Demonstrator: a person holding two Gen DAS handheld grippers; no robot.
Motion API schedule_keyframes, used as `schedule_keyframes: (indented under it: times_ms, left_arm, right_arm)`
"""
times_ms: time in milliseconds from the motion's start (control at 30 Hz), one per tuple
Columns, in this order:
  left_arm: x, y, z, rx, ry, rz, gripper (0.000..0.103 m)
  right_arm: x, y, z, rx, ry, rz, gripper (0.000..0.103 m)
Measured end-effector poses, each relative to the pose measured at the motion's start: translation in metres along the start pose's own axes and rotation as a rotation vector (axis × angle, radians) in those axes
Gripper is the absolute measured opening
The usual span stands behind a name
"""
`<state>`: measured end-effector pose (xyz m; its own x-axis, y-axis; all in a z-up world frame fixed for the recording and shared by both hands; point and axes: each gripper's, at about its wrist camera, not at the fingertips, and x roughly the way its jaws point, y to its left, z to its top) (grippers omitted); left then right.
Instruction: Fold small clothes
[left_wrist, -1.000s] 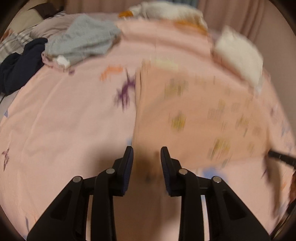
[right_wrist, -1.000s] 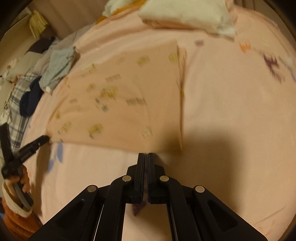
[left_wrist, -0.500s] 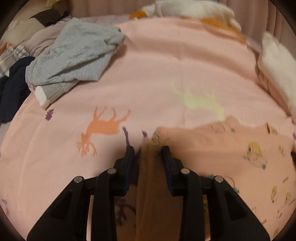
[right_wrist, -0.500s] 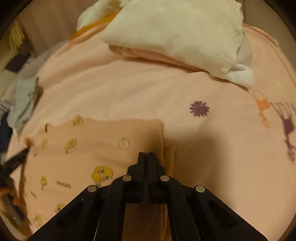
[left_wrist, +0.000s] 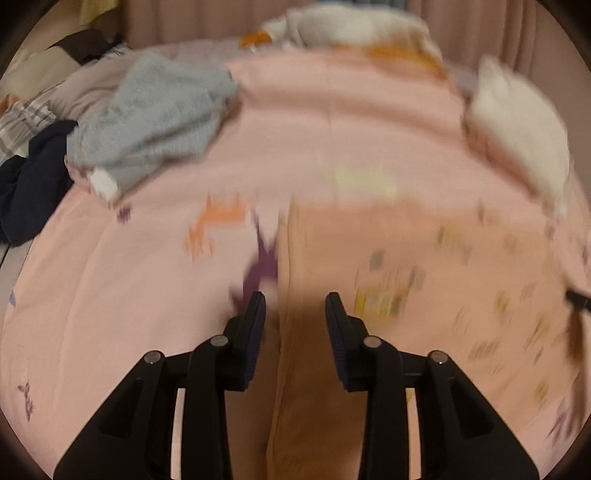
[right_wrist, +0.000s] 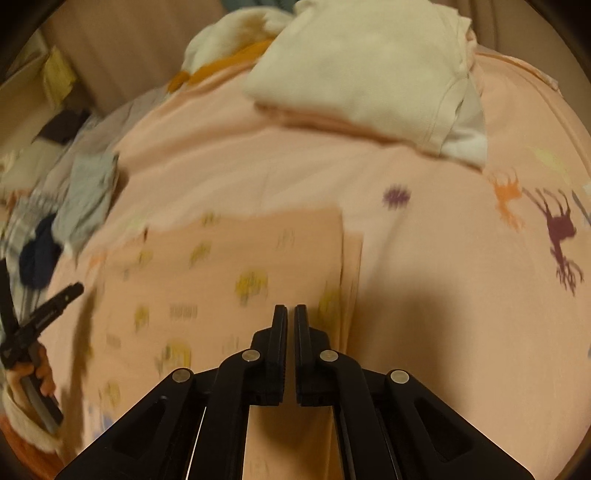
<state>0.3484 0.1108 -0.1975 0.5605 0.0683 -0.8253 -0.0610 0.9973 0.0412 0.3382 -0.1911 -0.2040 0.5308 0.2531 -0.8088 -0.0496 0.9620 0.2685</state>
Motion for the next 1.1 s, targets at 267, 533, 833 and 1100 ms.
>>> schedule_keyframes:
  times_ms: [267, 533, 833, 1100]
  left_arm:
    - [-0.009, 0.031, -0.015, -0.179, 0.051, 0.022, 0.040]
    - [-0.125, 0.001, -0.072, -0.113, -0.142, 0.011, 0.077]
    - [-0.176, -0.032, -0.120, -0.039, -0.212, -0.092, 0.099]
    - [-0.165, -0.024, -0.139, -0.193, -0.153, -0.320, 0.102]
  right_arm:
    - [-0.006, -0.014, -0.020, 0.078, 0.010, -0.116, 0.000]
    - [-0.091, -0.010, -0.072, 0.165, -0.122, 0.044, 0.079]
    - [-0.108, 0.014, -0.118, 0.186, -0.090, 0.132, 0.080]
    - [-0.112, 0.007, -0.149, 0.329, -0.106, 0.273, 0.083]
